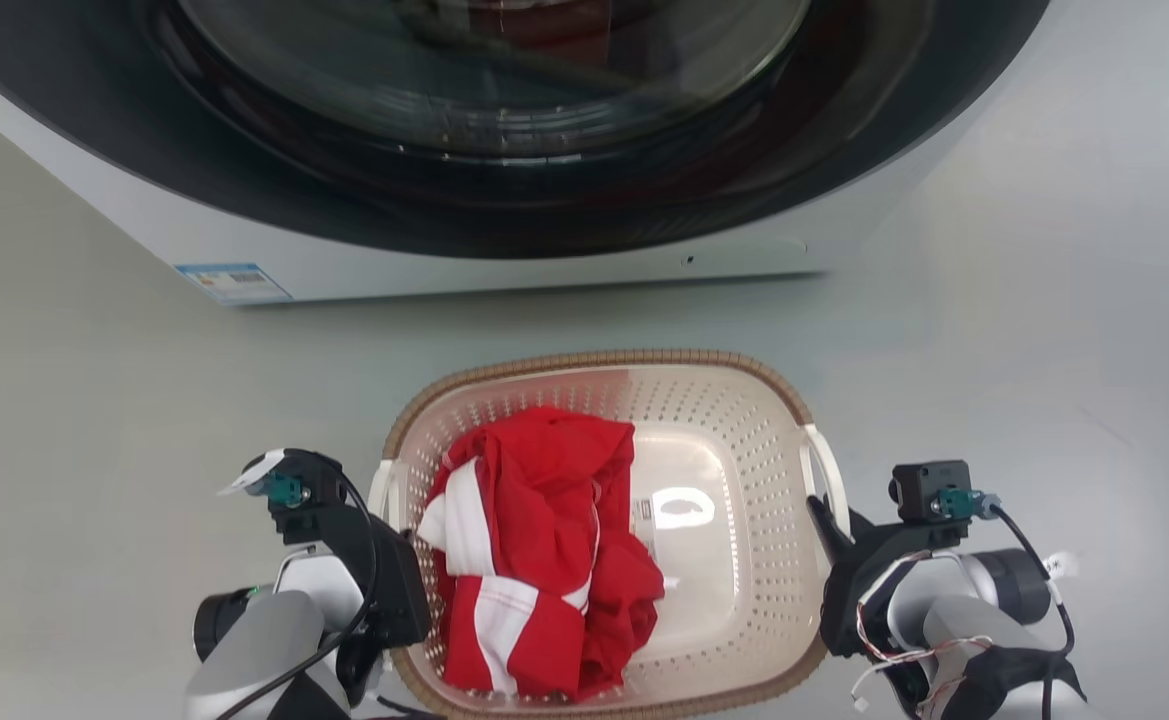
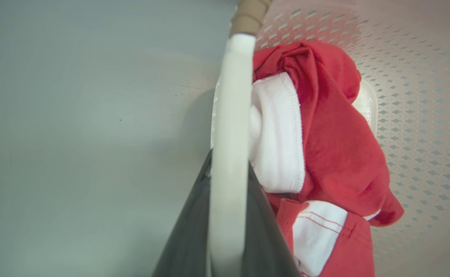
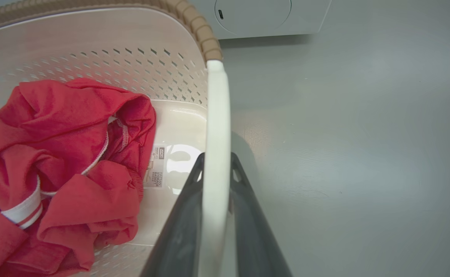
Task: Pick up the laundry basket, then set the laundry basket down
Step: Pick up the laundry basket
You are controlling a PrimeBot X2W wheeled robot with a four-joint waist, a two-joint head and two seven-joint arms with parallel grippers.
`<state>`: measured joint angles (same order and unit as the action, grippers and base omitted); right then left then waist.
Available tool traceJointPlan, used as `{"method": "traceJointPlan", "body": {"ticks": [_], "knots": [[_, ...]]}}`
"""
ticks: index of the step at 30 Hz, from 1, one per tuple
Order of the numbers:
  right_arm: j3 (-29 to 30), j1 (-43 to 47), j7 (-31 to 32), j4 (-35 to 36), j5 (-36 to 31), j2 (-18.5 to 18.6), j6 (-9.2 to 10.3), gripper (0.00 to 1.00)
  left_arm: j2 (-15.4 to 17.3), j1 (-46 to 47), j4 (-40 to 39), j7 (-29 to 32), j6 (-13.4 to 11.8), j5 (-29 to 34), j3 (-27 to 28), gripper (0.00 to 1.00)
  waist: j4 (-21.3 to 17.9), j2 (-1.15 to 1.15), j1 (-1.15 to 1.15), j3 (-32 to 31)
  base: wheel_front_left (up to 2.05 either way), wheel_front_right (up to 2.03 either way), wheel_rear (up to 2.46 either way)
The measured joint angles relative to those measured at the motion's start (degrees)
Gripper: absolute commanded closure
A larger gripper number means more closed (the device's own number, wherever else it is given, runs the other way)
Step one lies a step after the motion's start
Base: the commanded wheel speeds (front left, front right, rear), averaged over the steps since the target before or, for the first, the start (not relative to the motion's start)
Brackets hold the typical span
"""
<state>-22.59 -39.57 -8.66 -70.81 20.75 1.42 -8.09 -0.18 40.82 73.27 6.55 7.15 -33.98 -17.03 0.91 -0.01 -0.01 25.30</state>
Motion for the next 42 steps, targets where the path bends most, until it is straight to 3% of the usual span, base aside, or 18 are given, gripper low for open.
{"method": "traceJointPlan", "body": {"ticks": [29, 42], "knots": [[-2.89, 10.64, 9.91, -1.14, 8.04, -0.70, -0.08, 1.00, -0.13, -9.96, 0.81, 8.49, 0.41, -2.33, 0.00, 1.00, 0.02, 0.00, 0.00, -19.77, 0.00, 0.00, 0.00], [-3.47, 12.18, 15.18, -1.18, 11.43, -0.78, -0.08, 1.00, 0.08, -11.06, 1.19, 11.66, 0.41, -3.46, 0.04, 1.00, -0.41, 0.00, 0.00, -25.47, 0.00, 0.00, 0.00]]}}
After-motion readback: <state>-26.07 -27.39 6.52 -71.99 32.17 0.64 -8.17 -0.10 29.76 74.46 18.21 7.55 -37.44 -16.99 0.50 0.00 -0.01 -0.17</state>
